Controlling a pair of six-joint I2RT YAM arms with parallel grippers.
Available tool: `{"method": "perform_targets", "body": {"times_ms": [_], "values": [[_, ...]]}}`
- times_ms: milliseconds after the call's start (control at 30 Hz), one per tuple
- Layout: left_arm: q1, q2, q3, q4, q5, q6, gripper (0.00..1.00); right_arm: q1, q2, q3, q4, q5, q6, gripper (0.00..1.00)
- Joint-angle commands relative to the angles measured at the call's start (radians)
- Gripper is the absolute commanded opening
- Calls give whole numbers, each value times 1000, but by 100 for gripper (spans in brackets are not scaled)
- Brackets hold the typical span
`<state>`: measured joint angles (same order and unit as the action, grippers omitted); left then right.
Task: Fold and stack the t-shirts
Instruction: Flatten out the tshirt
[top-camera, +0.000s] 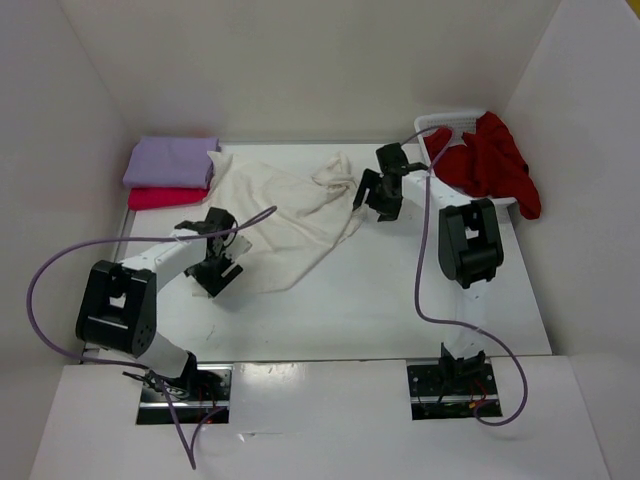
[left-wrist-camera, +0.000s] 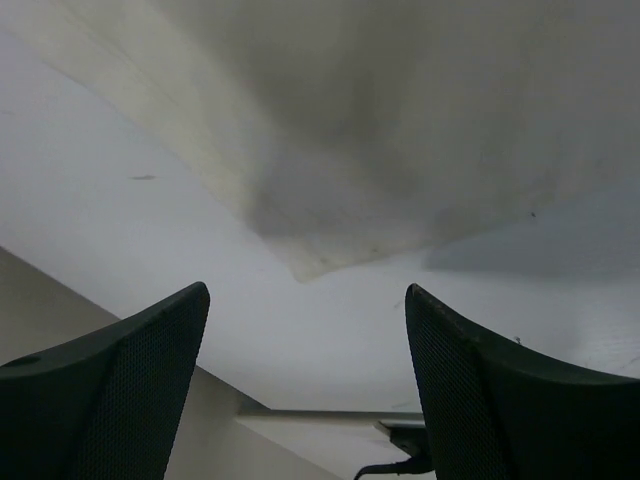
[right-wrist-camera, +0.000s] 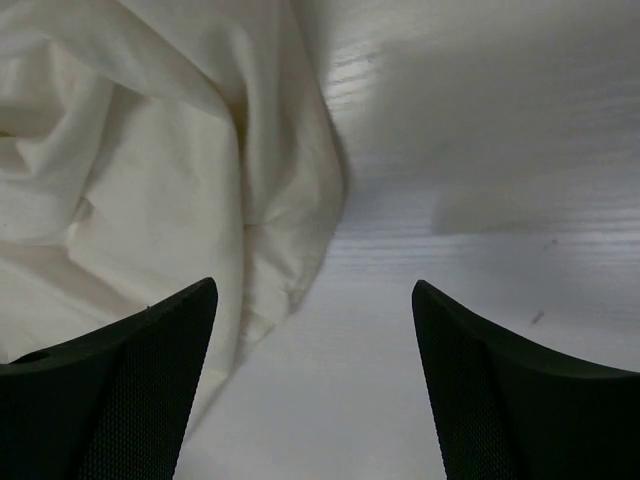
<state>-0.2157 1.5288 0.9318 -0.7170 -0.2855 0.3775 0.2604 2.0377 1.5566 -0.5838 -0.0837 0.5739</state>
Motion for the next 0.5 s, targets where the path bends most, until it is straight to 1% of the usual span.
{"method": "perform_targets", "body": {"times_ms": [0, 67, 133, 167, 200, 233, 267, 300, 333, 367, 400, 433, 467], "values": [[-5, -41, -79, 1, 35, -25, 86, 8, 64, 55, 62, -18, -11, 84], [-5, -18, -122, 33, 35, -12, 86, 19, 101, 86, 76, -27, -11, 84], [-5, 20, -136, 100, -4, -3, 86, 31, 136, 115, 76, -27, -11, 84], [-5, 71, -136, 116, -20, -3, 86, 31, 177, 150, 62, -16, -11, 84], [-5, 95, -136, 132, -33, -3, 86, 43, 193, 163, 41, -16, -11, 81], [-5, 120, -136, 160, -43, -3, 83, 54, 202, 163, 41, -7, -2, 79], [5, 161, -125, 171, -55, -14, 71, 54, 211, 163, 41, -7, -2, 75], [6, 180, -113, 192, -55, -14, 60, 54, 211, 163, 54, -7, -2, 60], [15, 198, -103, 192, -41, -14, 42, 54, 211, 163, 55, -17, -2, 49], [25, 230, -103, 203, -41, -23, 15, 54, 211, 152, 64, -18, 9, 36], [26, 240, -93, 212, -41, -32, 0, 54, 199, 152, 64, -18, 9, 9], [26, 240, -82, 212, -41, -32, 0, 54, 185, 142, 52, -2, 9, 0], [26, 240, -82, 212, -50, -32, 0, 54, 167, 120, 52, 13, 9, 0]]}}
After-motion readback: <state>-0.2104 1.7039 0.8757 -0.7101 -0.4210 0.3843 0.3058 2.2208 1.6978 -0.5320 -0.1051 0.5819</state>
